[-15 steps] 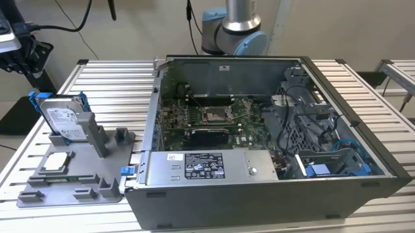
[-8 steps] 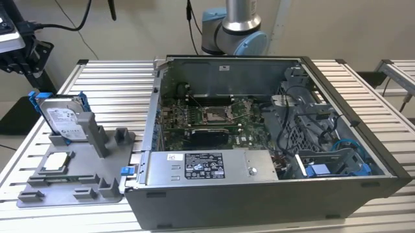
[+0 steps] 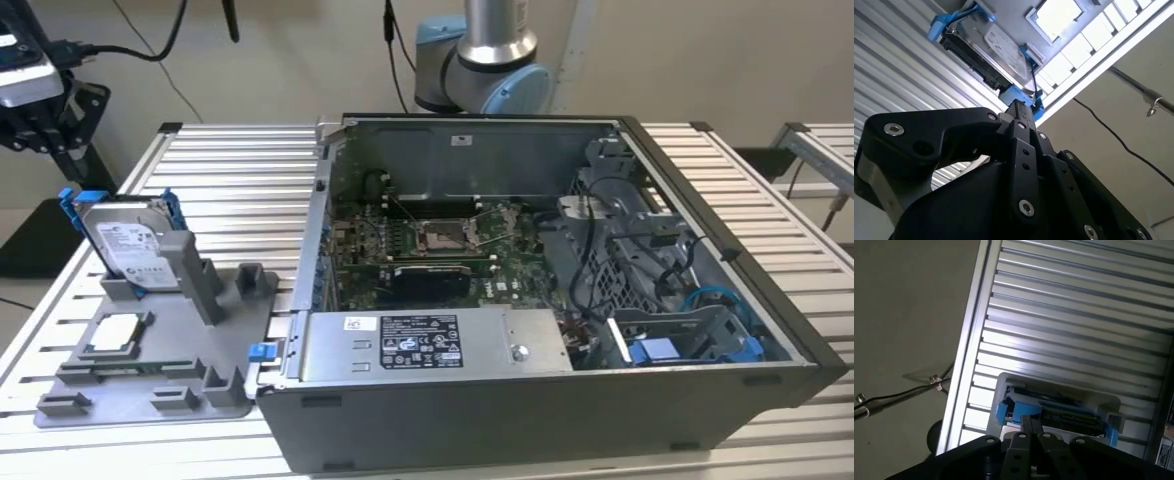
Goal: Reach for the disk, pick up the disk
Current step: 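Pick up the disk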
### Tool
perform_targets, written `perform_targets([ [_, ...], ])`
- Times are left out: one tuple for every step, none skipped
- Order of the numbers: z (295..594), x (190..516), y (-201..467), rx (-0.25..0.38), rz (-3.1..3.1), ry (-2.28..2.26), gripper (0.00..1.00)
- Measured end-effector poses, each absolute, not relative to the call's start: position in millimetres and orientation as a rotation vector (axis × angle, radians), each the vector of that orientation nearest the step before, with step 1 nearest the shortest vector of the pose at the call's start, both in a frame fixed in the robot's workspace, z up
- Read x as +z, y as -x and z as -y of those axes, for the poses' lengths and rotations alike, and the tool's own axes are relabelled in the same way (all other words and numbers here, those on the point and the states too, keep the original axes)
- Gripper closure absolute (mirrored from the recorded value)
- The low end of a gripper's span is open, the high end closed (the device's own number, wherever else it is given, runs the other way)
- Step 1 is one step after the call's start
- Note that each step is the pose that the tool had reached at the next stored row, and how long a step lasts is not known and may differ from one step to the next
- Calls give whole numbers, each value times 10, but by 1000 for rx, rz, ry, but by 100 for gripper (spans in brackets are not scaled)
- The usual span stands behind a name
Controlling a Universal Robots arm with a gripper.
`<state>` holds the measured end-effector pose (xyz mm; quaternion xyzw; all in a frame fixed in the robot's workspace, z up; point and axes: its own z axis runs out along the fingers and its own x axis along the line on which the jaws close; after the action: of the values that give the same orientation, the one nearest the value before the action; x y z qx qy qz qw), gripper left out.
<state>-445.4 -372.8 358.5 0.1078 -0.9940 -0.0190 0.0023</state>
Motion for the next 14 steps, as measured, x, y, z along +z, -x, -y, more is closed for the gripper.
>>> perform_targets([
  [3727,3585,4454,-59,3116,-358,100],
  [3727,3585,4454,-59,3113,-382,100],
  [3728,3585,4454,-59,3109,-407,100],
  [3728,3585,4454,-59,3105,-434,100],
  [3728,3585,4454,-59,3101,-462,100],
  [3728,3585,4454,-59,3096,-489,100],
  [3728,3585,4454,-59,3091,-518,100],
  [3728,3585,4454,-59,3086,-547,100],
  [3728,3585,4454,-59,3081,-574,100],
  [3728,3585,4454,-59,3075,-602,100],
  [3728,3586,4454,-58,3069,-629,100],
  [3728,3585,4454,-58,3063,-657,100],
  [3728,3585,4454,-58,3057,-684,100],
  [3728,3585,4454,-58,3050,-713,100],
])
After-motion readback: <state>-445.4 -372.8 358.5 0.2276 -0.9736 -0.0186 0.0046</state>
